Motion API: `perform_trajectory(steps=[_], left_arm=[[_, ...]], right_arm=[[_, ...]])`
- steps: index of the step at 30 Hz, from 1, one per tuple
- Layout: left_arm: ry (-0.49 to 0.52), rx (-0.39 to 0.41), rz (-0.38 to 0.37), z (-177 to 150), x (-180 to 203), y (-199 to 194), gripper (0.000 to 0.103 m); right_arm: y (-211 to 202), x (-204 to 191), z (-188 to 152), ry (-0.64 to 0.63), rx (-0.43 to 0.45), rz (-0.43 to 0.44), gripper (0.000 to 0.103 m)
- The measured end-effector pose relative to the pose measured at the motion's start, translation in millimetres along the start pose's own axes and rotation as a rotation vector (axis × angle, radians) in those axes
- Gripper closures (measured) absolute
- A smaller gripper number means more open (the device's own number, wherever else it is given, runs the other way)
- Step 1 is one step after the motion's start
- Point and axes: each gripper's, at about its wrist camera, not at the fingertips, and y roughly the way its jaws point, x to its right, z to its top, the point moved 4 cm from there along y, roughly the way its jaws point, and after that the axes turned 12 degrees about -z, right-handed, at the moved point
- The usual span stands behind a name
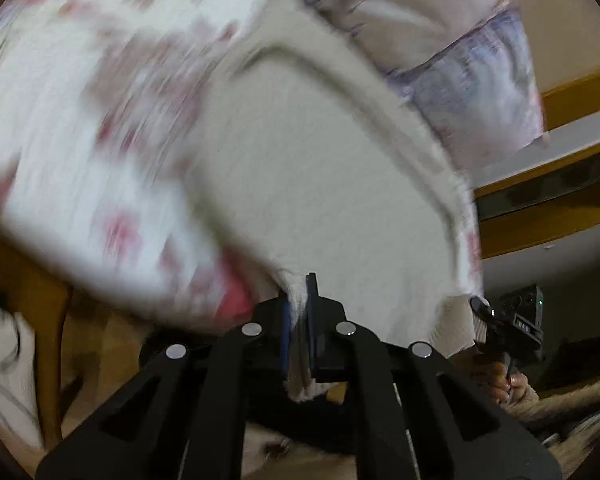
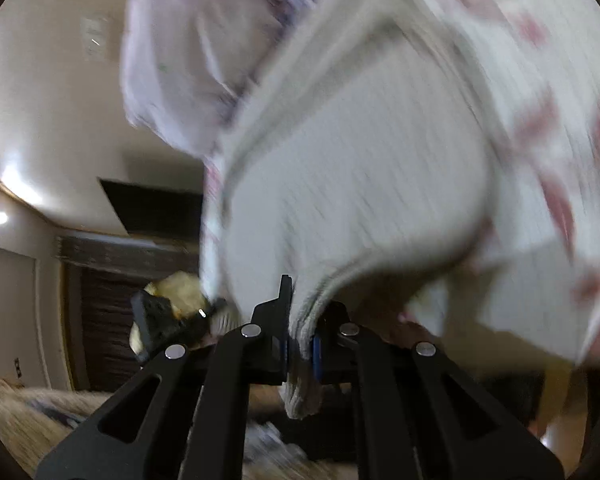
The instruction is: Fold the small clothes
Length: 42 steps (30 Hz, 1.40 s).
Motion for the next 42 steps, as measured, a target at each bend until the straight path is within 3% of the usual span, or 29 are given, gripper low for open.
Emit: perform_trajectory(steps=[2, 4, 7, 8, 9, 10, 11, 12, 14, 18, 22, 23, 24, 25, 26, 28, 32, 33, 35, 37, 38, 40, 42], left_arm=[[0.063, 0.046, -0.029, 41, 17, 1, 0.097], [0.140, 0.131, -0.043, 102, 38, 4, 0.097], [0.232, 0.252, -0.005, 181, 61, 17, 0.094], [0.241, 0.278, 0.023, 202, 62, 24, 0.086], [0.235, 0.284, 0.079, 224, 58, 35, 0.078], [0.217, 0.271, 0.126, 235, 51, 42, 0.058], [0.190, 0.256, 0.186, 241, 41, 46, 0.039], [0.164, 0.231, 0.238, 242, 30, 49, 0.035], [0.142, 0.170, 0.211, 232, 10, 52, 0.032], [0.079, 0.074, 0.217, 216, -28, 64, 0.033], [0.011, 0.058, 0.135, 208, -43, 83, 0.045], [0.014, 0.059, 0.107, 209, -42, 89, 0.058], [-0.001, 0.069, 0.103, 209, -44, 91, 0.061], [-0.037, 0.076, 0.077, 209, -46, 94, 0.081], [-0.079, 0.070, 0.044, 210, -47, 98, 0.084], [-0.113, 0.110, 0.022, 210, -40, 94, 0.088], [-0.023, 0.133, -0.164, 208, 43, 97, 0.090], [0.017, 0.117, -0.251, 205, 79, 108, 0.090], [0.077, 0.057, -0.387, 197, 142, 145, 0.090], [0.097, -0.007, -0.465, 188, 184, 189, 0.089], [0.089, -0.083, -0.513, 178, 211, 229, 0.086], [0.066, -0.199, -0.568, 162, 238, 273, 0.083], [0.063, -0.224, -0.611, 153, 251, 283, 0.080]], right_arm=[[-8, -17, 34, -0.022, 0.082, 0.030, 0.095], [-13, -34, 81, -0.030, 0.178, 0.048, 0.095], [-13, -49, 153, 0.011, 0.327, 0.037, 0.094], [-6, -49, 182, 0.043, 0.365, 0.000, 0.086], [1, -43, 194, 0.064, 0.366, -0.020, 0.055], [9, -38, 207, 0.093, 0.355, -0.066, 0.036], [15, -31, 214, 0.131, 0.348, -0.123, 0.026], [19, -23, 213, 0.183, 0.345, -0.142, 0.026], [21, -15, 199, 0.196, 0.325, -0.102, 0.026], [22, 12, 168, 0.182, 0.279, -0.185, 0.026], [20, 16, 160, 0.198, 0.278, -0.173, 0.026], [20, 14, 161, 0.191, 0.275, -0.174, 0.026], [23, 13, 164, 0.181, 0.270, -0.173, 0.026], [24, 13, 165, 0.173, 0.265, -0.172, 0.026], [23, 14, 165, 0.165, 0.260, -0.169, 0.026], [22, 16, 167, 0.162, 0.252, -0.166, 0.026], [1, 25, 167, 0.141, 0.283, -0.188, 0.026], [-8, 27, 169, 0.127, 0.304, -0.209, 0.026], [-22, 30, 172, 0.111, 0.339, -0.232, 0.026], [-36, 36, 177, 0.120, 0.369, -0.240, 0.026], [-39, 39, 181, 0.125, 0.380, -0.244, 0.026], [-43, 44, 191, 0.121, 0.385, -0.265, 0.026], [-42, 49, 203, 0.125, 0.362, -0.272, 0.025]])
